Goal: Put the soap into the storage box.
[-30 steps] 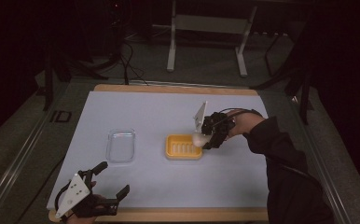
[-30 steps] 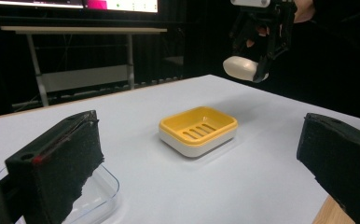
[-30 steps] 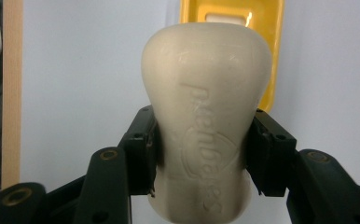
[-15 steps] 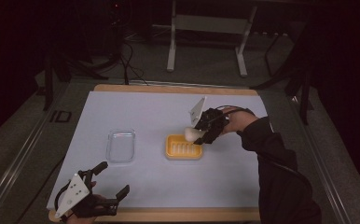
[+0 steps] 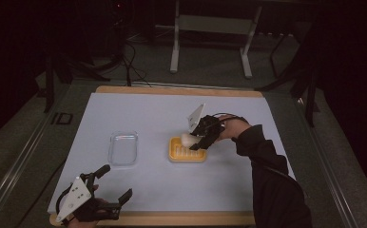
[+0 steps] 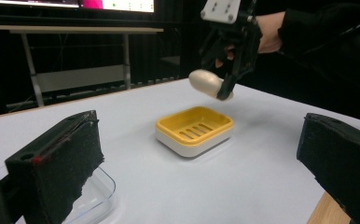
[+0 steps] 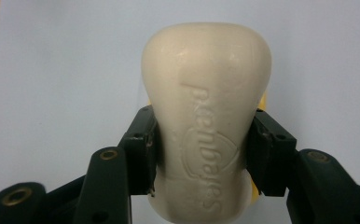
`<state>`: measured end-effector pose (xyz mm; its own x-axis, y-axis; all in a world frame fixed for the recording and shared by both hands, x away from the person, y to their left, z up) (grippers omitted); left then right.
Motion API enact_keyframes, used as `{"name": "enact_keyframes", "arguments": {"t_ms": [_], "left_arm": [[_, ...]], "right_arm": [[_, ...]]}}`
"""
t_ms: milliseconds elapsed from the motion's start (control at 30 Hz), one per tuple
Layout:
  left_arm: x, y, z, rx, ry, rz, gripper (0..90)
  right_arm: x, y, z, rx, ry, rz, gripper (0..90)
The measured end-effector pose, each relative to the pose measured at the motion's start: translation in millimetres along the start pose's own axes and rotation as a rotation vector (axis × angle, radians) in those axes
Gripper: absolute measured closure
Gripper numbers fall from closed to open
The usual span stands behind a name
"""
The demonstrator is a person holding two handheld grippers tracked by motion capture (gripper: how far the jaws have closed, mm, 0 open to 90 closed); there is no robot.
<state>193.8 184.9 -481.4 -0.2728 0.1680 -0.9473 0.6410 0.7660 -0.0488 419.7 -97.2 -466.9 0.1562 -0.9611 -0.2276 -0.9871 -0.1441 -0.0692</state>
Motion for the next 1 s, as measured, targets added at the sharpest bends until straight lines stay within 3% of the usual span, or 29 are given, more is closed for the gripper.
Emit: {"name": "enact_keyframes", "arguments": {"t_ms": [200, 733, 1000], "left_arm": [[0.3, -0.4, 0.5, 0.004, 0.005, 0.001, 0.2], [1.0, -1.0, 1.3, 0.008, 0.015, 0.009, 0.2], [0.7, -0.8, 1.6, 0.001, 0.012, 0.008, 0.2]], "right_arm": [[0.4, -2.3, 15.0, -0.010, -0.025, -0.015, 49.8], [4.9, -12.4, 51.7, -0.026, 0.023, 0.029, 49.7], [5.3, -13.5, 59.7, -0.034, 0.032, 0.049, 49.6]]}}
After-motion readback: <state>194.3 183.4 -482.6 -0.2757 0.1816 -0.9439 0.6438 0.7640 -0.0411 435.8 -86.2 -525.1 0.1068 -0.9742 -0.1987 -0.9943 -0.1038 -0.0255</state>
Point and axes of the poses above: each handheld gripper's, and its own axes: z roughly forward along the jaws, x roughly out of its underside, y roughly to its left, the point moved 4 cm from there along z, roughly forward along the jaws, and after that the axes turned 12 degrees about y, right-handed, at the moved point
